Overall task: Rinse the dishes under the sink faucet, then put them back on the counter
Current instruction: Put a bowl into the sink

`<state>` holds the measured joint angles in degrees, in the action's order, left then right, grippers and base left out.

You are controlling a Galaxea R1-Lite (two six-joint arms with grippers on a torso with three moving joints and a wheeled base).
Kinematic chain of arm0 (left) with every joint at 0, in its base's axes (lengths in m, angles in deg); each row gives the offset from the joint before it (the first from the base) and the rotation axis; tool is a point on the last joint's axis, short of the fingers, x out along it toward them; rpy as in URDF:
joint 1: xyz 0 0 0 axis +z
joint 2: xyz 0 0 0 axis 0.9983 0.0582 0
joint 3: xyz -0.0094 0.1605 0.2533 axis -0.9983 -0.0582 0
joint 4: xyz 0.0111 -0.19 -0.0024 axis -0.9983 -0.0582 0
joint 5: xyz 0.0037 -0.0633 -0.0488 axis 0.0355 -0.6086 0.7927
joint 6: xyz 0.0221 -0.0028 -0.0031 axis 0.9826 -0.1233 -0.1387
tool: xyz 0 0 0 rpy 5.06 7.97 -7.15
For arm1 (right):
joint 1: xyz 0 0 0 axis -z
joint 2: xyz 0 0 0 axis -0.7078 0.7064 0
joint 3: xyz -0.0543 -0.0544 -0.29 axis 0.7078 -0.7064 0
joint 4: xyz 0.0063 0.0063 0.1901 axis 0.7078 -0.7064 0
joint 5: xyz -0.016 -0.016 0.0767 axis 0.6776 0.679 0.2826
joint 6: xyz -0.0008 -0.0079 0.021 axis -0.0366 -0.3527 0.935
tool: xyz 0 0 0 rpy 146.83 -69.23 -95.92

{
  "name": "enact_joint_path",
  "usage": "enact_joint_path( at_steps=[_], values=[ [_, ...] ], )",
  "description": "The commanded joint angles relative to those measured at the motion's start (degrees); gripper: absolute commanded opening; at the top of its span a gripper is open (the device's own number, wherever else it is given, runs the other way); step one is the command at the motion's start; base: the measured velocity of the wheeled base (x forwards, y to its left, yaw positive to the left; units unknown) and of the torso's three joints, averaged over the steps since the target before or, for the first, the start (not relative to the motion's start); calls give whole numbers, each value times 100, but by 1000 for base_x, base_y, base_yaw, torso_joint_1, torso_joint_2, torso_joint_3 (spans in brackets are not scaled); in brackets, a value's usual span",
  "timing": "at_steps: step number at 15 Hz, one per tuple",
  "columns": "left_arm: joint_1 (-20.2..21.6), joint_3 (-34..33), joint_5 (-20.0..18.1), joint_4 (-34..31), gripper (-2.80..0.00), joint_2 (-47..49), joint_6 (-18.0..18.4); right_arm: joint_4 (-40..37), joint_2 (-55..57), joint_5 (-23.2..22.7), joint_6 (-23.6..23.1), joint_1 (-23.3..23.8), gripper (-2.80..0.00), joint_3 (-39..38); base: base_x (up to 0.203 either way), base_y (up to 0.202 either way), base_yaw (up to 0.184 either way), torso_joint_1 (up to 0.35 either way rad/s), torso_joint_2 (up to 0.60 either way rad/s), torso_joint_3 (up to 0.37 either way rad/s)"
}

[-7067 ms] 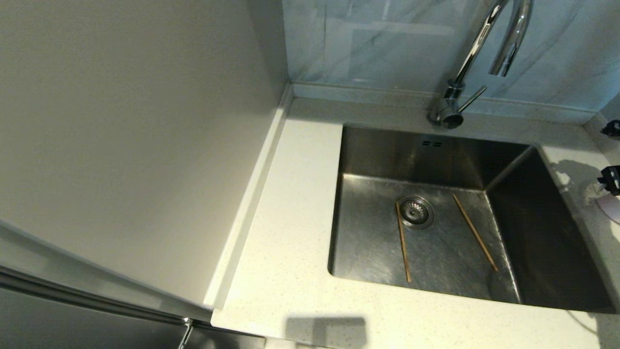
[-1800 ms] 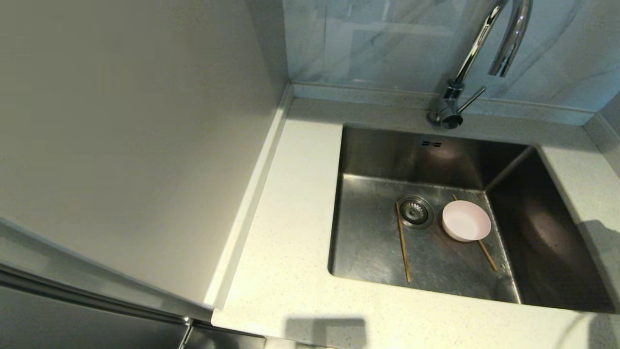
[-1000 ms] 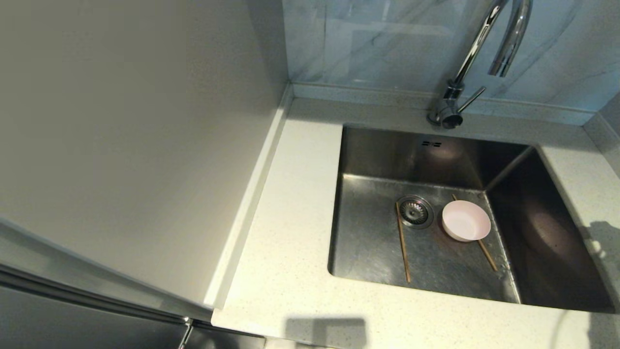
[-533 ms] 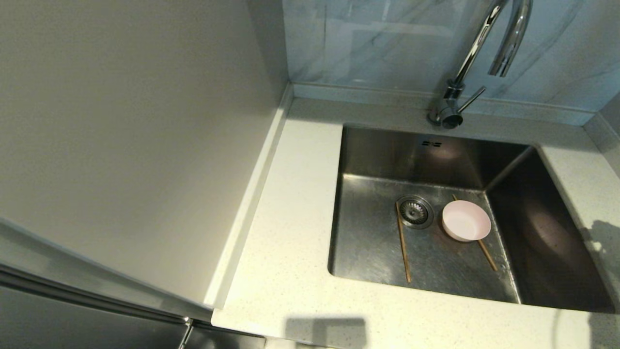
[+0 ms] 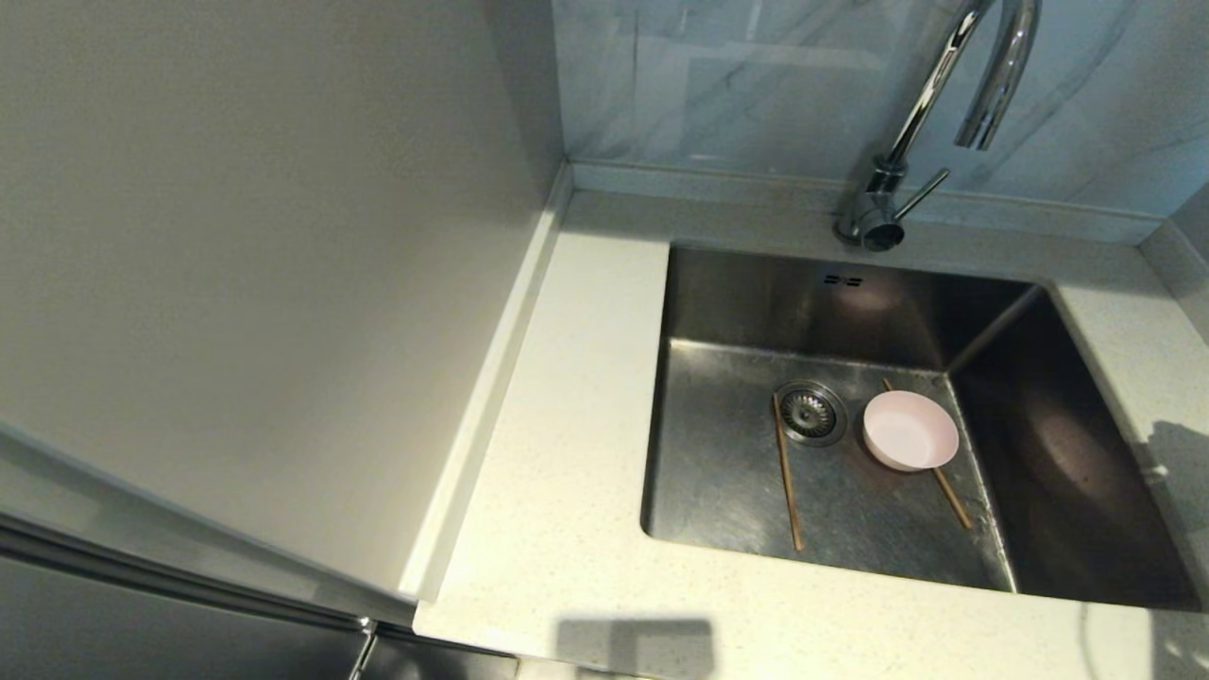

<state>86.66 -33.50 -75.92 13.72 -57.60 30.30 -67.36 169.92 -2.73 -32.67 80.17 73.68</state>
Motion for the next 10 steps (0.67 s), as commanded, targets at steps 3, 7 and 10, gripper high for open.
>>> enact_joint_path(
  at_steps=[3,7,10],
  values=[
    [0,0,4,2,-280,-18,-2,14,31,38,-14,14,-280,4,0,0,0,0,0,0],
    [0,0,4,2,-280,-18,-2,18,-241,13,-20,-23,-280,1,0,0,0,0,0,0],
    [0,0,4,2,-280,-18,-2,10,-688,-8,-63,-184,-280,-138,0,0,0,0,0,0]
  ],
)
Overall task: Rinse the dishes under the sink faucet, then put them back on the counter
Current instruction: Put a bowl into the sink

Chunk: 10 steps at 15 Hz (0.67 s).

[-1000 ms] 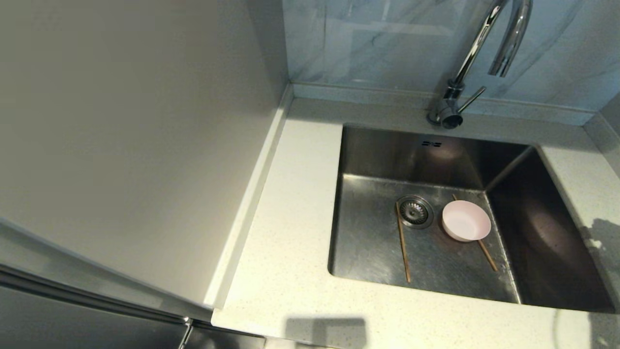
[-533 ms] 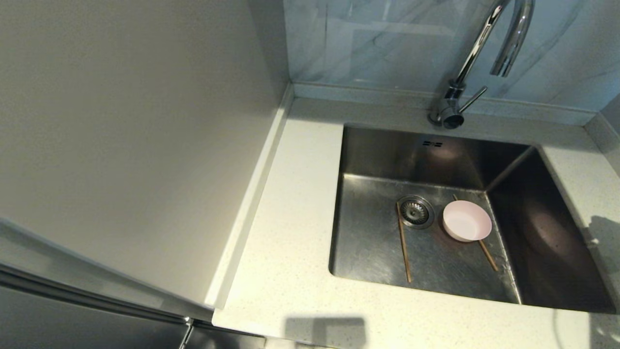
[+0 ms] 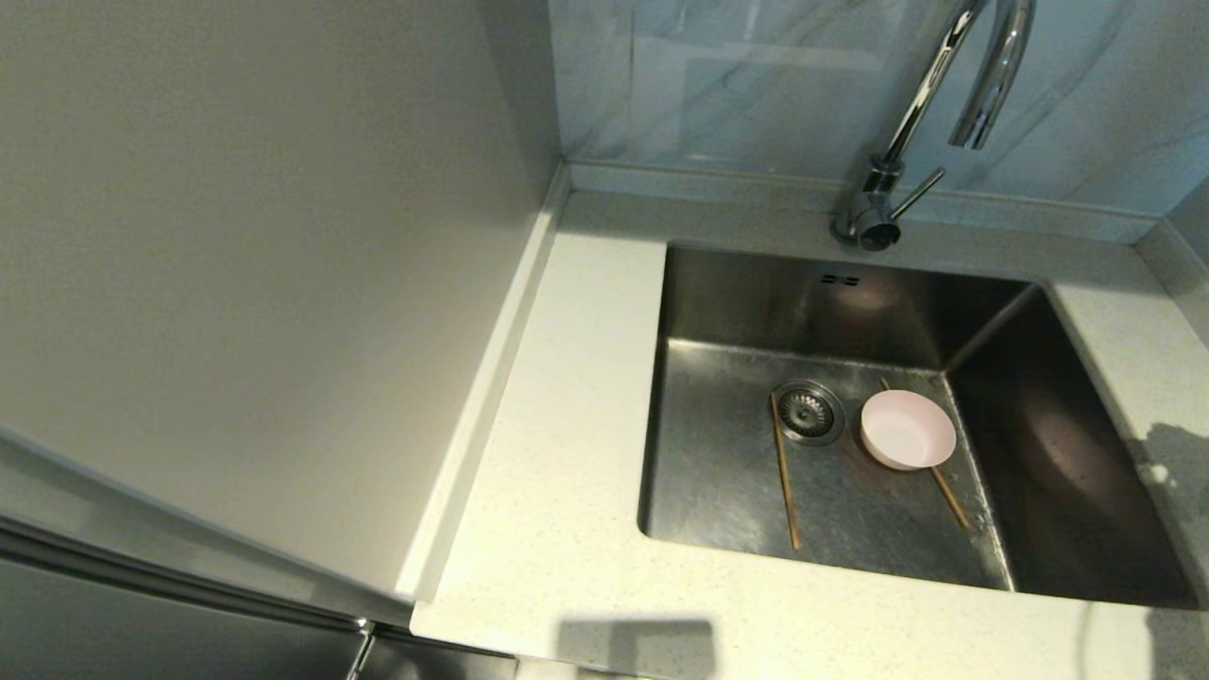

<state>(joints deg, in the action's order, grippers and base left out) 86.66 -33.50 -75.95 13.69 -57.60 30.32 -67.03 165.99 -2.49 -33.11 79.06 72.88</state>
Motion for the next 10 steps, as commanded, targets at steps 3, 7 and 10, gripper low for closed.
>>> enact_joint_path(
  at_steps=[3,7,10],
  values=[
    [0,0,6,4,-280,-18,-4,-23,-846,-202,-21,-733,-280,-242,0,0,0,0,0,0],
    [0,0,6,4,-280,-18,-4,141,-1094,-290,-27,-2353,-280,-360,0,0,0,0,0,0],
    [0,0,6,4,-280,-18,-4,1924,-765,-286,-82,-3595,-280,-658,0,0,0,0,0,0]
  ],
)
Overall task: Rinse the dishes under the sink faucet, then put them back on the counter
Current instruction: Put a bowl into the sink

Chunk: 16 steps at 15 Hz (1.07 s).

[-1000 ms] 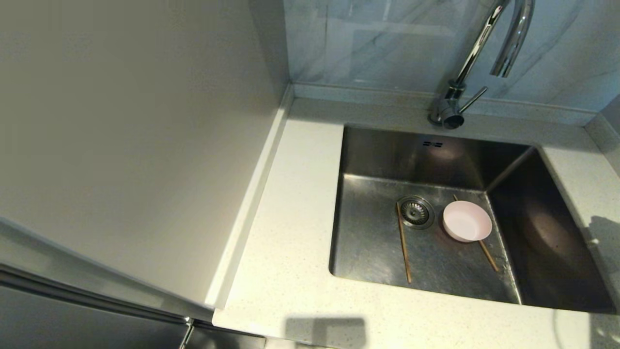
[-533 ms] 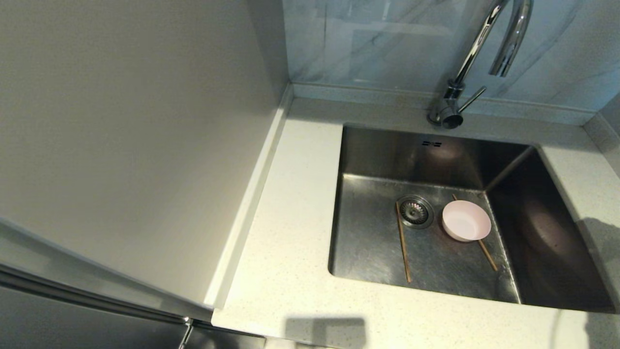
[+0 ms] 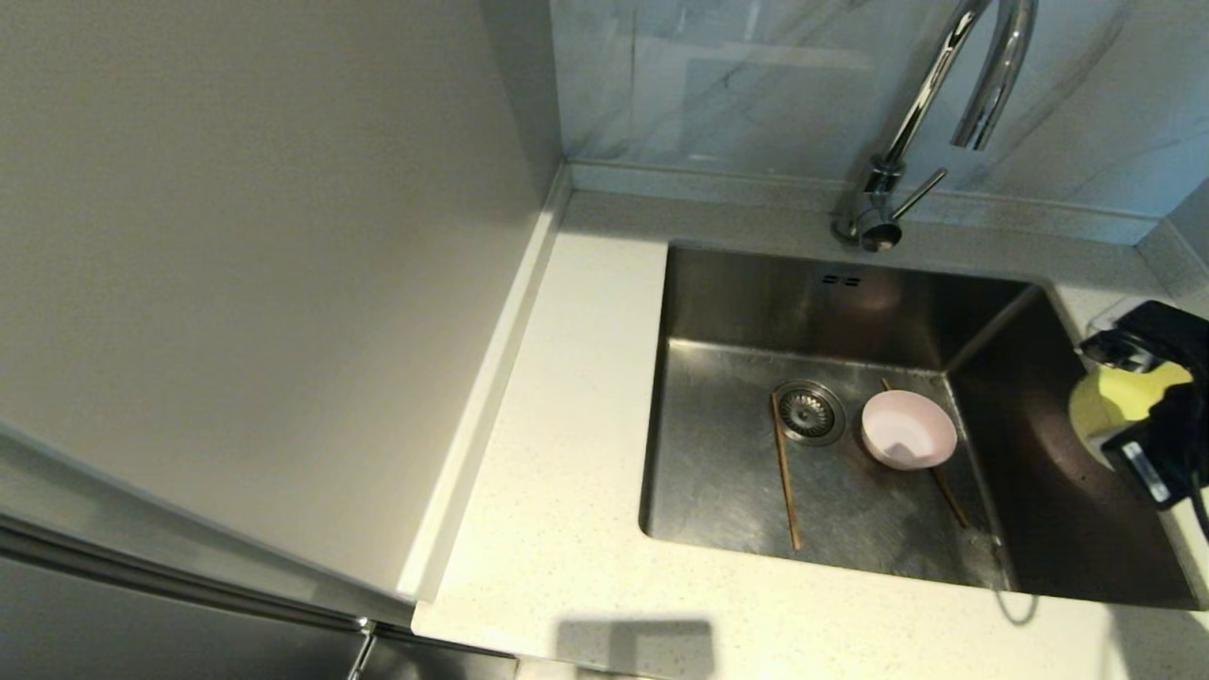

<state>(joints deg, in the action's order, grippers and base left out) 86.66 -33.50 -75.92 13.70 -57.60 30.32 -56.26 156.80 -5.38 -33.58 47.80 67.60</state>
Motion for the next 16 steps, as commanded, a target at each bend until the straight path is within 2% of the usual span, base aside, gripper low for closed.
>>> enact_joint_path(
  at_steps=[1,3,4,12,14,16],
  values=[
    [0,0,3,3,-280,-18,-4,1701,357,-1,-163,-729,-280,-340,0,0,0,0,0,0],
    [0,0,3,3,-280,-18,-4,2900,826,-29,-723,-1054,-280,-762,0,0,0,0,0,0],
    [0,0,3,3,-280,-18,-4,3154,1023,-36,-882,-1145,-280,-844,0,0,0,0,0,0],
    [0,0,3,3,-280,-18,-4,4790,2644,-62,-1000,-1337,-280,-979,0,0,0,0,0,0],
    [0,0,3,3,-280,-18,-4,4972,2841,-383,-1055,-1331,-280,-1251,0,0,0,0,0,0],
    [0,0,3,3,-280,-18,-4,5332,3000,-506,-1215,-1335,-280,-1589,0,0,0,0,0,0]
  ],
)
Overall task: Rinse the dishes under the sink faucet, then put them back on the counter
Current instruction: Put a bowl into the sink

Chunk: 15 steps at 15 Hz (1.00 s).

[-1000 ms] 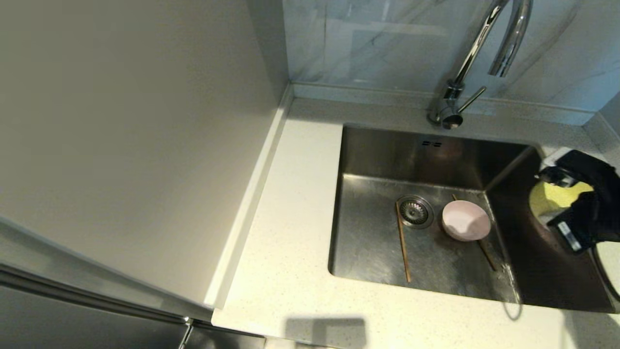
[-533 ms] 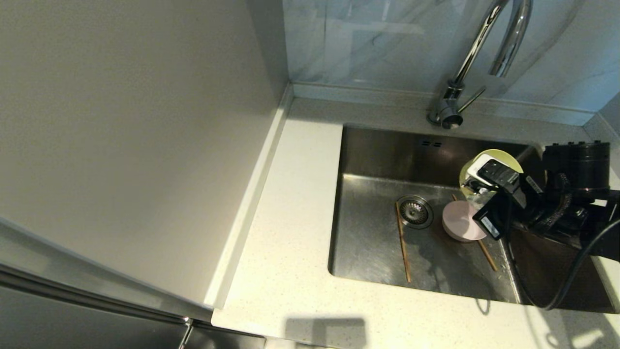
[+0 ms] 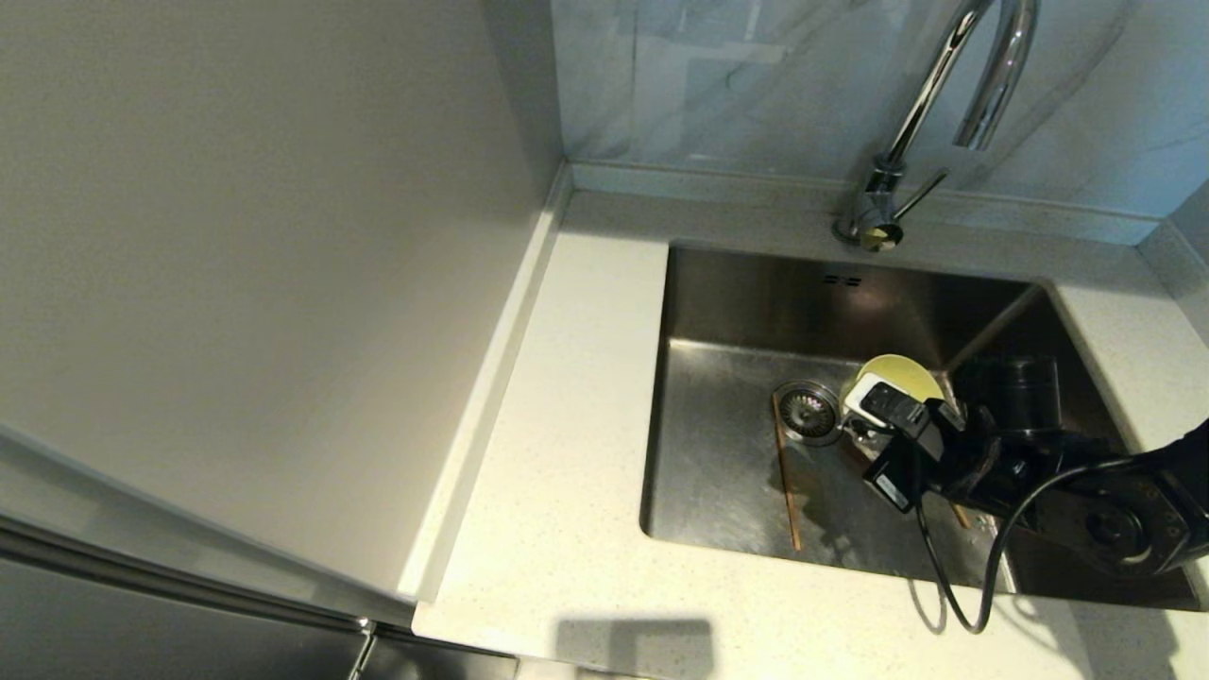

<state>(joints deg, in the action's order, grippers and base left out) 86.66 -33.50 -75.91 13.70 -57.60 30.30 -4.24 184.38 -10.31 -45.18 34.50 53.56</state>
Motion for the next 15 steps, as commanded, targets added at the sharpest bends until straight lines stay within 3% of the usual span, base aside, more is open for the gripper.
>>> enact_joint_path(
  at_steps=[1,3,11,12,15],
  values=[
    [0,0,2,3,-280,-18,-2,308,319,-119,-147,-24,-280,-340,0,0,0,0,0,0],
    [0,0,2,3,-280,-18,-2,603,427,-347,-237,-84,-280,-516,0,0,0,0,0,0],
    [0,0,2,3,-280,-18,-2,1535,1022,-303,-510,-96,-280,-815,0,0,0,0,0,0],
    [0,0,2,3,-280,-18,-2,1608,1031,-303,-521,-96,0,-797,0,0,0,0,0,0],
    [0,0,2,3,-280,-18,-2,1608,1014,-303,-521,-78,0,-775,0,0,0,0,0,0]
  ],
)
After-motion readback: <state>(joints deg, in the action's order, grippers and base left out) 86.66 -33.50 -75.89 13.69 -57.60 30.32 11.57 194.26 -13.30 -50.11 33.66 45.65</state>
